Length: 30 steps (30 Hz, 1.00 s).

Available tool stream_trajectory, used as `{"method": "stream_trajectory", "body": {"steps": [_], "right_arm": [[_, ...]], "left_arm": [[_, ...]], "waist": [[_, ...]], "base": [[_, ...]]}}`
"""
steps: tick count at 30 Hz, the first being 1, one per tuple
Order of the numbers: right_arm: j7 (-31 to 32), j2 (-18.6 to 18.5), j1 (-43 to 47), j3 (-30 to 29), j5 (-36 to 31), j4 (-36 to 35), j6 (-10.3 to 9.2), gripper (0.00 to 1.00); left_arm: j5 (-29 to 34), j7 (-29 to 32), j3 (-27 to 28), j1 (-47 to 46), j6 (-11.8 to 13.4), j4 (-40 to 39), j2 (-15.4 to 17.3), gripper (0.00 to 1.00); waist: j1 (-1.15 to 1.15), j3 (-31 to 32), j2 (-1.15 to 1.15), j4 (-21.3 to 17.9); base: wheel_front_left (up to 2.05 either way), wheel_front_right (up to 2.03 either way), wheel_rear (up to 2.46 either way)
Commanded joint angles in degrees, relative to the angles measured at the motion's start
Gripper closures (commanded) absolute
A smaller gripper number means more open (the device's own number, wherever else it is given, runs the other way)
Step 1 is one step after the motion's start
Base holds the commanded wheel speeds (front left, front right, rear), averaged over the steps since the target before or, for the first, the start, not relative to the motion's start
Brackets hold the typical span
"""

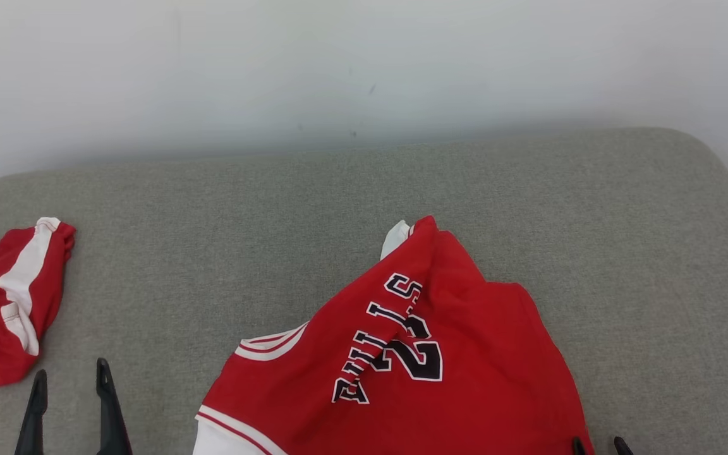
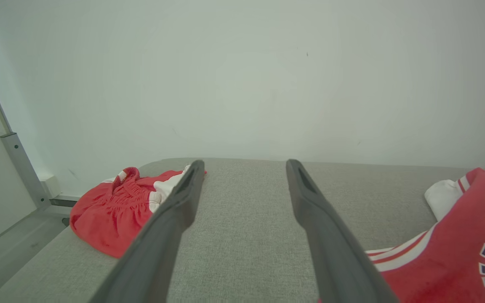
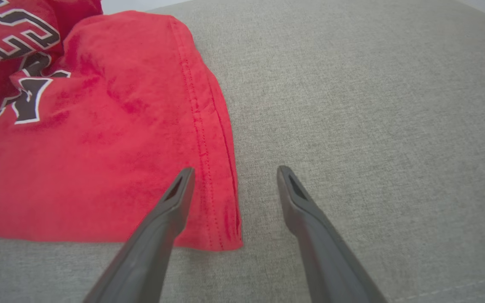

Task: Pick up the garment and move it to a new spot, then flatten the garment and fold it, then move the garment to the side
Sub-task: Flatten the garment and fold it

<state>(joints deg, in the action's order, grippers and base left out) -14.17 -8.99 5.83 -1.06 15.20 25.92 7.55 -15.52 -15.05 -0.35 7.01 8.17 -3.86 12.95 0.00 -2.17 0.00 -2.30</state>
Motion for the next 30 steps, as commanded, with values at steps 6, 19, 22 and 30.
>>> {"method": "stream_trajectory", "body": {"steps": [6,19,22,30], "right_arm": [[-0.5,-0.9,-2.2,1.5,0.7,1.4,-0.13,0.0],[0.7,-1.9,-4.0,3.9,1.5,6.3,-0.13,0.55],[0.5,-2.1,-4.3,4.2,1.6,6.9,-0.13,1.0],[-0.5,-3.0,-5.9,4.9,0.9,4.3,-0.13,1.0]], "left_arm": [[3.1,-0.2,3.1,0.3,-3.5,1.1,-3.8,0.0],[8.2,-0.2,3.5,1.3,-11.1,6.0,-5.6,0.0],[9.0,-0.2,4.0,1.5,-11.5,7.0,-5.8,0.0],[9.8,-0.2,5.7,2.1,-12.0,7.7,-7.0,0.0]], "waist": [[0.0,-0.2,0.0,1.4],[0.0,0.4,0.0,2.7],[0.0,0.7,0.0,2.9],[0.0,1.0,0.0,3.8]], "base": [[0.0,0.0,0.0],[0.0,0.0,0.0],[0.0,0.0,0.0],[0.0,0.0,0.0]]}}
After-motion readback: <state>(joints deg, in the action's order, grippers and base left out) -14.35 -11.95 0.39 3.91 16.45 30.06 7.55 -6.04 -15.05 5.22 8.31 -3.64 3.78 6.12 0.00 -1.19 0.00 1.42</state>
